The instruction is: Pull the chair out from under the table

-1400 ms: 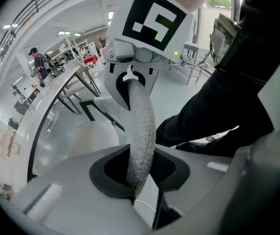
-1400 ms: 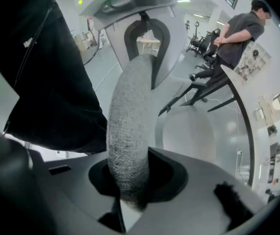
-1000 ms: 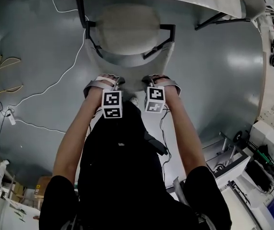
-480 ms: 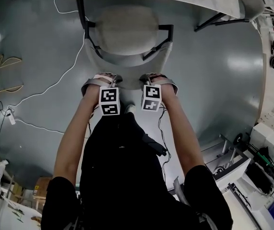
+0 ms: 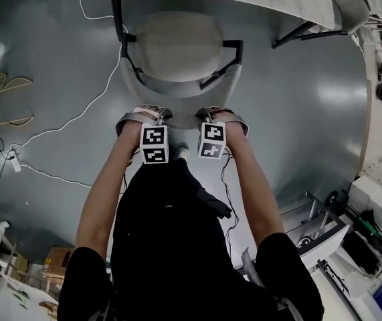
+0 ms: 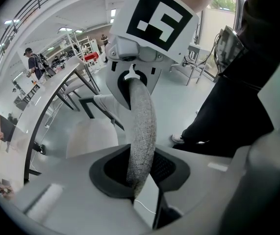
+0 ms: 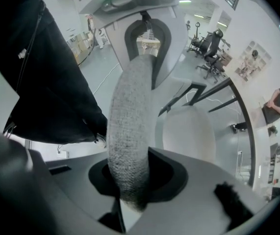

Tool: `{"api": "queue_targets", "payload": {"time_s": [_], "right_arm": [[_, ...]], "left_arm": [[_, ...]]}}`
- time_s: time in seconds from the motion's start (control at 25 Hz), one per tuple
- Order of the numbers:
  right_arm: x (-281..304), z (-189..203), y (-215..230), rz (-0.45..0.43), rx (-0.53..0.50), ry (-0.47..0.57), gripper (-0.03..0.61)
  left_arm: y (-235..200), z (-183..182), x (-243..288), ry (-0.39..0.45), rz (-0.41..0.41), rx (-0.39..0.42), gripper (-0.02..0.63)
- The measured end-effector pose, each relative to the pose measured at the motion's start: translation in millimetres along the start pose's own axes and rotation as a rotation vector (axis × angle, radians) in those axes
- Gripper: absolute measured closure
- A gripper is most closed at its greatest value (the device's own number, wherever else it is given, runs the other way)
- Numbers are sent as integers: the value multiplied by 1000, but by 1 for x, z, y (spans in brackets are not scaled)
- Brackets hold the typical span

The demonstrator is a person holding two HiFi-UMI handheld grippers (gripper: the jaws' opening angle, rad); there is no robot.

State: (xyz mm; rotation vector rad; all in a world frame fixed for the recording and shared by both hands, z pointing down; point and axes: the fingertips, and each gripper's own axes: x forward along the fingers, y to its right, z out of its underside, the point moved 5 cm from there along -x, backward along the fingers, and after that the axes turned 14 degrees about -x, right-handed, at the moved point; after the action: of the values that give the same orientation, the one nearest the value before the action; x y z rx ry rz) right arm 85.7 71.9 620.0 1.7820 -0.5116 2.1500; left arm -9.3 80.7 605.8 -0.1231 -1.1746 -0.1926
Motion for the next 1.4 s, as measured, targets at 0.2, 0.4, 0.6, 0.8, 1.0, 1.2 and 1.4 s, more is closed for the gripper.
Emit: {"api": "queue_targets", "payload": {"time_s": [0.2, 0.4, 0.6, 0.8, 1.0, 1.2, 1.4], "right_arm": [[1, -5, -13, -6, 1, -1, 497], [0, -12, -23, -9, 2, -6, 497], [0, -14, -35, -7, 1, -1, 497], [0, -18, -47, -14, -3, -4, 497], [-1, -25, -59, -14, -1, -1, 497], [0, -28, -69, -14, 2, -3, 497], [0, -35, -76, 9, 12, 12, 497]], "left_arm": [[13, 2, 0, 3, 3, 2, 528], [24, 6, -2, 2, 2, 4, 528], [37, 5, -1, 2, 2, 4, 528], [50, 7, -1, -1, 6, -2, 528], [63, 9, -4, -2, 13, 1, 529], [73, 10, -3, -3, 10, 0, 528], [83, 12, -6, -5, 11, 3, 528]]}}
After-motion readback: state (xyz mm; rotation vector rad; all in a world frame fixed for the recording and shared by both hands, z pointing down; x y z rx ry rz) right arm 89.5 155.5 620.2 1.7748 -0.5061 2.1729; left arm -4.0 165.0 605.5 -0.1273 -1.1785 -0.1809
